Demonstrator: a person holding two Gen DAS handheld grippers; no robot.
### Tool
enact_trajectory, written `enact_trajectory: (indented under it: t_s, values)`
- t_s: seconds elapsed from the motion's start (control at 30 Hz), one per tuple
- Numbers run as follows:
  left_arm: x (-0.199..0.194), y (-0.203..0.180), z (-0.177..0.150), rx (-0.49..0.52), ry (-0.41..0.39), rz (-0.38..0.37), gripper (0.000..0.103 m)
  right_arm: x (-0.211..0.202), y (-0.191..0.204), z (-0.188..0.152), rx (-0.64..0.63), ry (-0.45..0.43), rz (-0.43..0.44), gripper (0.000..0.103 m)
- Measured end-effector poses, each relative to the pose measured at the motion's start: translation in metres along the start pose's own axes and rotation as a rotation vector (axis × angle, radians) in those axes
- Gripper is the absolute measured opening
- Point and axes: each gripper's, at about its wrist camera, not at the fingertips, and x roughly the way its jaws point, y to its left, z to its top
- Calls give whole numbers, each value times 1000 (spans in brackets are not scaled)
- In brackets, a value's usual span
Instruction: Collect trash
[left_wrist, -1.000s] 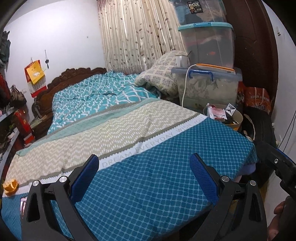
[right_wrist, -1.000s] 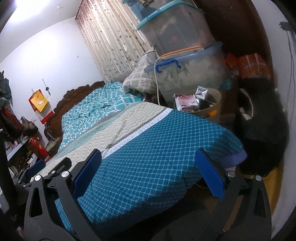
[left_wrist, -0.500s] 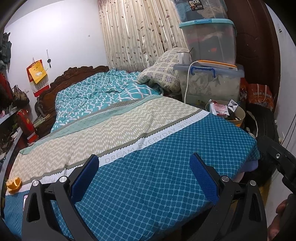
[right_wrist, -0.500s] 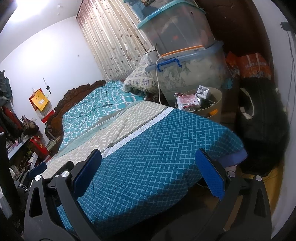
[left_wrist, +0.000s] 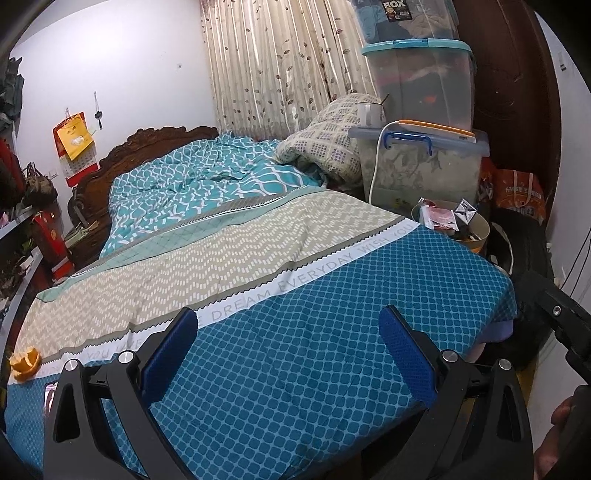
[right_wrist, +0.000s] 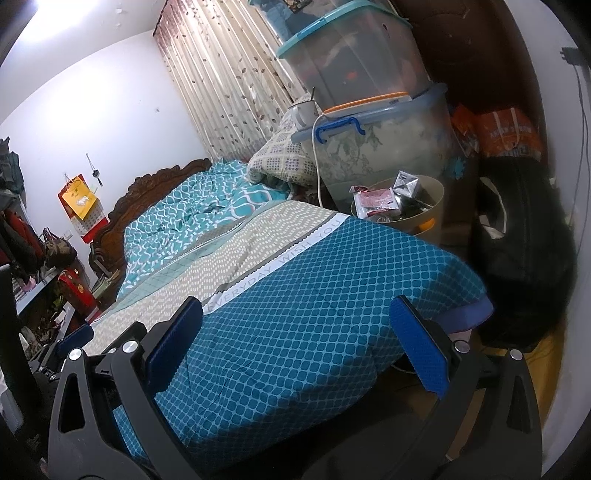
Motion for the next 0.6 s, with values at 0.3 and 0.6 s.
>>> enact_trajectory:
  t_s: [0.3, 0.6]
  values:
    - [-1, -4, -1, 22, -3, 11, 94, -1, 1, 0, 1, -4, 2, 100]
    - [-2, -3, -2, 18, -13, 18, 94, -1, 1, -1, 1, -6, 2, 100]
